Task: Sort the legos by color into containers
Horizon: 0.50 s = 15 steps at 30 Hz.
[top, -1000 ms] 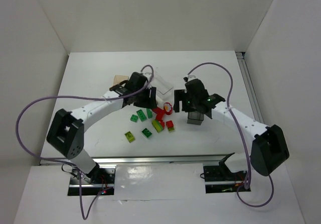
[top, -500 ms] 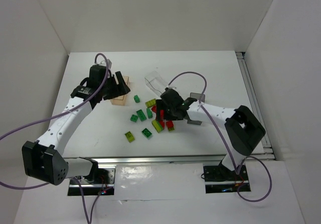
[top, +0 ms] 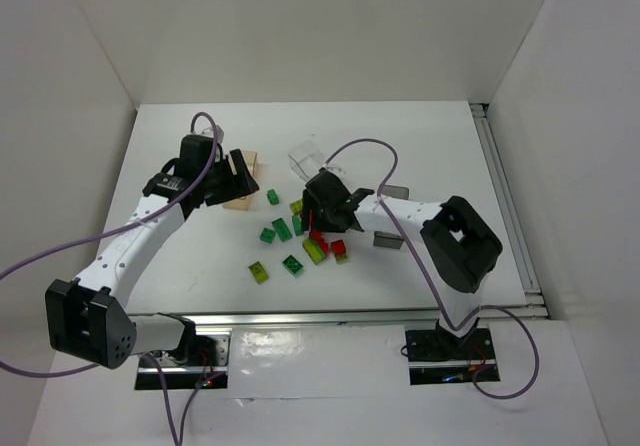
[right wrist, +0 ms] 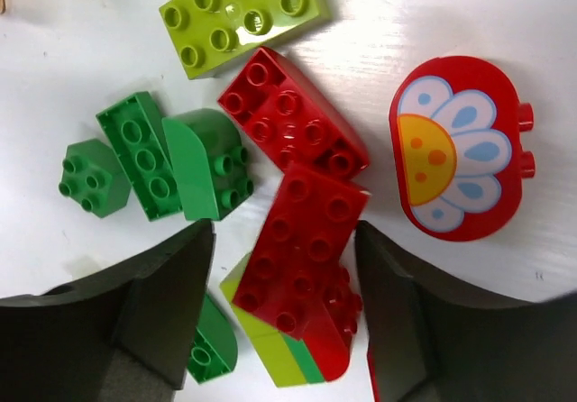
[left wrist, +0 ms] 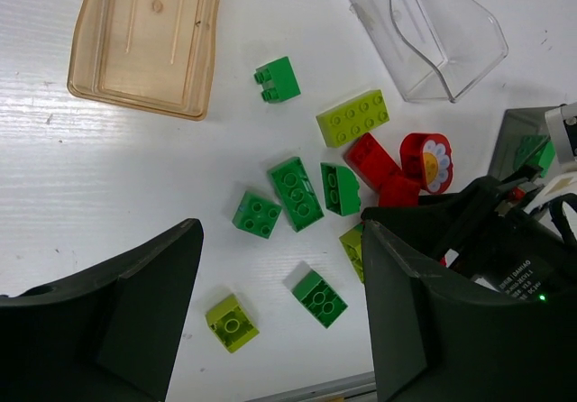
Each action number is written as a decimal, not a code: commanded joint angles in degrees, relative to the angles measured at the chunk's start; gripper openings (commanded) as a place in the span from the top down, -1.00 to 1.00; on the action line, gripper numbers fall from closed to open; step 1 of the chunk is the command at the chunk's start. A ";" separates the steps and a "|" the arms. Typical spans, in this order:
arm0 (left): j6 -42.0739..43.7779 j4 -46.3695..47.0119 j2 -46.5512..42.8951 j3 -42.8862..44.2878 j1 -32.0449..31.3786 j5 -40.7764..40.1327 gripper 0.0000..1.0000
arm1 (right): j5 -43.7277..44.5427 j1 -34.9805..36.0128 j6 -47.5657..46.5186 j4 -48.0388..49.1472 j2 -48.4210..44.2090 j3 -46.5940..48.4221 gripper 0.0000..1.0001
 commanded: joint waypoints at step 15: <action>1.36 0.58 -1.25 -0.16 0.84 -0.12 -0.58 | 6.37 1.04 -2.44 -1.69 -5.37 6.24 0.36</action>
